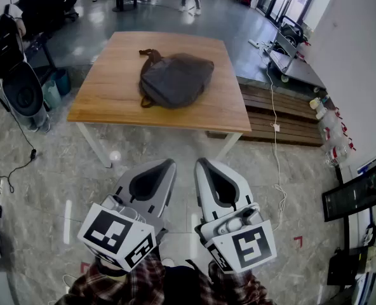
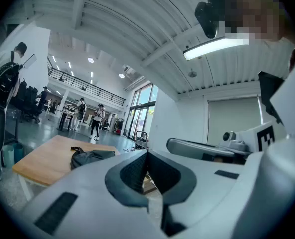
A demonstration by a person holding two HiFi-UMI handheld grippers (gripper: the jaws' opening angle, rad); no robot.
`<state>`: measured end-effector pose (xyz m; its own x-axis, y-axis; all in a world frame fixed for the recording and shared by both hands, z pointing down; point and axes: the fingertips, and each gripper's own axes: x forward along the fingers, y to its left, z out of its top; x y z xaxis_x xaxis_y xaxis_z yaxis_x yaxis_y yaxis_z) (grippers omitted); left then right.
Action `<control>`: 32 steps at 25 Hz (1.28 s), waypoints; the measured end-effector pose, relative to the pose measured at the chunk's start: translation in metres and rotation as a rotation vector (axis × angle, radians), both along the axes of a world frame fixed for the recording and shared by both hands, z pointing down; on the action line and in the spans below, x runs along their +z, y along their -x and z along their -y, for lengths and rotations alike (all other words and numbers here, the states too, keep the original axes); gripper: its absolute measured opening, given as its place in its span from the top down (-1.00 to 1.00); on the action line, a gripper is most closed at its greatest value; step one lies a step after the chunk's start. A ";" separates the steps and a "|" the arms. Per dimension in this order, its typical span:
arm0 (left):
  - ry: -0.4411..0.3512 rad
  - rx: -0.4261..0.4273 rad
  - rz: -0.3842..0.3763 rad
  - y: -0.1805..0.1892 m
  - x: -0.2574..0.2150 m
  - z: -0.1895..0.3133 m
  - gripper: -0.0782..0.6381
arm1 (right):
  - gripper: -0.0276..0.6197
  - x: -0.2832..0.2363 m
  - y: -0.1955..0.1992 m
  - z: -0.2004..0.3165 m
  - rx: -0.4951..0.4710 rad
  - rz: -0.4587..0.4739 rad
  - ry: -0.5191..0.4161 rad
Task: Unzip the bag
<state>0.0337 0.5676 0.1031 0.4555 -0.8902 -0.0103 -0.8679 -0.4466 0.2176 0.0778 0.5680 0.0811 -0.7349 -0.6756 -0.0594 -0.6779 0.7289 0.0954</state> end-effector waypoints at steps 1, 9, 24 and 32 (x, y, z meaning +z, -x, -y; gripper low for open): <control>-0.006 0.006 0.003 0.008 -0.003 0.015 0.76 | 0.88 -0.002 0.009 0.014 0.002 -0.001 -0.002; -0.038 0.041 0.020 0.072 -0.012 0.113 0.76 | 0.88 -0.006 0.068 0.112 0.047 0.022 -0.003; 0.047 0.060 0.005 0.107 0.025 0.292 0.76 | 0.88 0.027 0.080 0.306 0.118 0.016 0.087; 0.036 -0.010 0.006 0.114 0.005 0.424 0.76 | 0.88 0.004 0.087 0.437 0.042 0.017 0.073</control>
<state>-0.0799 0.1434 0.1077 0.4467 -0.8944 0.0240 -0.8734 -0.4301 0.2283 -0.0091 0.1306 0.0856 -0.7048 -0.7091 -0.0214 -0.7094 0.7041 0.0311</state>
